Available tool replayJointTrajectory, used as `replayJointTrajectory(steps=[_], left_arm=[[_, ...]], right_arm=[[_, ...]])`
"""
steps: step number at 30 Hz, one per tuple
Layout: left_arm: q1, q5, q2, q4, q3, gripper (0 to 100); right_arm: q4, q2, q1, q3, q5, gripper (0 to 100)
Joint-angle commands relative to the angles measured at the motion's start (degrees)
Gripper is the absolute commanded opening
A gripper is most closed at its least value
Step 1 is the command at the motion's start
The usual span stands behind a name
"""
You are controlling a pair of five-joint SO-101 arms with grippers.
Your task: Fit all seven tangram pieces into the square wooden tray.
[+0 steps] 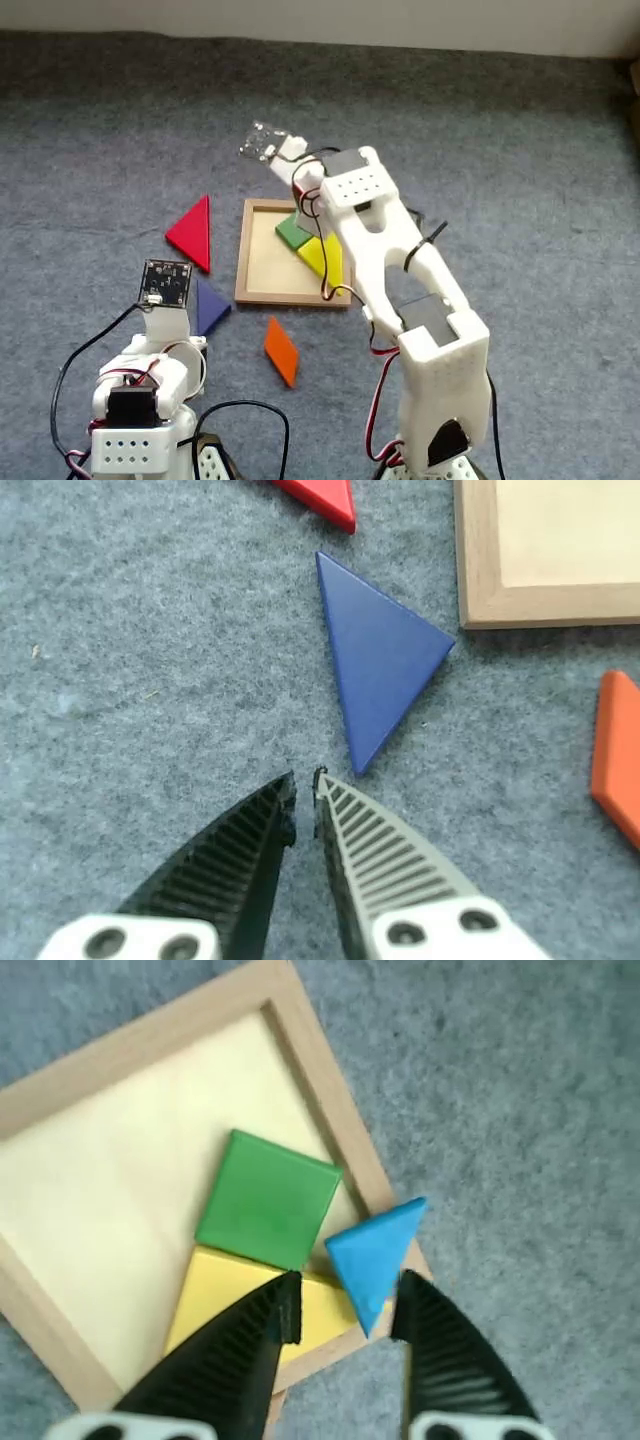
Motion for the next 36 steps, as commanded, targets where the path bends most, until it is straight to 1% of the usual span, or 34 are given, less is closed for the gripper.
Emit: replayJointTrajectory(steps=[1,4,6,13,16,20,26,29,34,36], left_arm=[[-0.3,-0.4,-2.1,0.3,1.1,5],[-0.3,-0.4,-2.1,0.3,1.1,5],[-0.3,-0.4,-2.1,0.3,1.1,5],[-0.3,-0.4,-2.1,0.3,1.1,5],[-0.3,-0.4,-2.1,0.3,1.1,5],[-0.3,-0.4,-2.1,0.3,1.1,5],[-0.3,-0.4,-2.1,0.3,1.1,5],[-0.3,-0.4,-2.1,0.3,1.1,5],[-0.3,-0.4,-2.1,0.3,1.1,5],[-0.3,-0.4,-2.1,0.3,1.1,5]], right_arm=[[2.5,-1.5,0.8,-8.0,-0.7,0.5],[2.1,-1.2,1.3,-10.1,-8.4,1.8],[-0.1,-1.2,2.3,-10.1,-12.7,1.8],[-1.6,1.5,4.1,-10.2,-23.3,1.8],[-2.7,4.9,4.5,-10.5,-25.7,1.8],[-4.6,8.7,4.5,-10.5,-26.1,1.8],[-4.4,8.8,4.6,-10.5,-26.2,1.8],[-1.1,8.7,5.6,-10.7,-26.7,1.8],[0.3,7.2,8.0,-15.3,-38.9,1.8],[0.3,7.2,8.0,-15.3,-40.1,1.8]])
